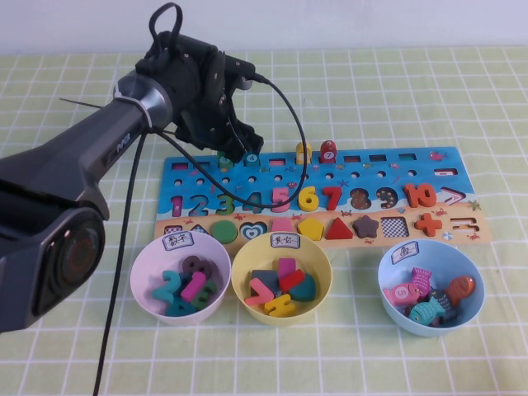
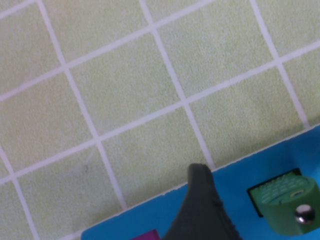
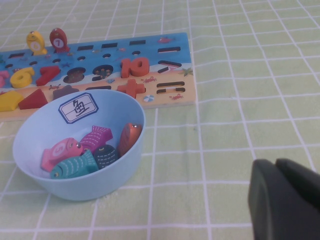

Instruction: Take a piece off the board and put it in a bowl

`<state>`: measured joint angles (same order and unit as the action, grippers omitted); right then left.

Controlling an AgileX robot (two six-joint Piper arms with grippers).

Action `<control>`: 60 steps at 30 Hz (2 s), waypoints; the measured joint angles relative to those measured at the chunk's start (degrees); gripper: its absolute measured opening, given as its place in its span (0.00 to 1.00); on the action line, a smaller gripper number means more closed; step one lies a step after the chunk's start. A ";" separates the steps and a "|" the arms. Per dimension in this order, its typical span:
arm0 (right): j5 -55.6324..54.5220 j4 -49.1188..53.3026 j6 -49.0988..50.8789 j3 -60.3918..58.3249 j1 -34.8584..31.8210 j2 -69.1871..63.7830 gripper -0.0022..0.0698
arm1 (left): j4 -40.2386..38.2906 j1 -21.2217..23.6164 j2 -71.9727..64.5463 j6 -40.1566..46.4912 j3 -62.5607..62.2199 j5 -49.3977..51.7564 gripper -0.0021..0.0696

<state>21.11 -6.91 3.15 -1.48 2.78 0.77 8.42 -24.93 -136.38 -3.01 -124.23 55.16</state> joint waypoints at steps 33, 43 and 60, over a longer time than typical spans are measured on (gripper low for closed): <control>0.00 0.00 0.00 0.00 0.00 0.00 0.00 | 0.23 -0.10 0.00 0.00 -5.38 4.99 0.33; 0.00 0.00 0.00 0.00 0.00 0.00 0.00 | -0.52 -0.10 2.60 3.01 -8.88 13.00 0.33; 0.00 0.00 0.00 0.00 0.00 0.00 0.00 | -8.42 -13.27 17.21 17.39 6.24 15.81 0.33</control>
<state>21.11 -6.91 3.15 -1.48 2.78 0.77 0.00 -38.19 -119.17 14.38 -117.99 70.98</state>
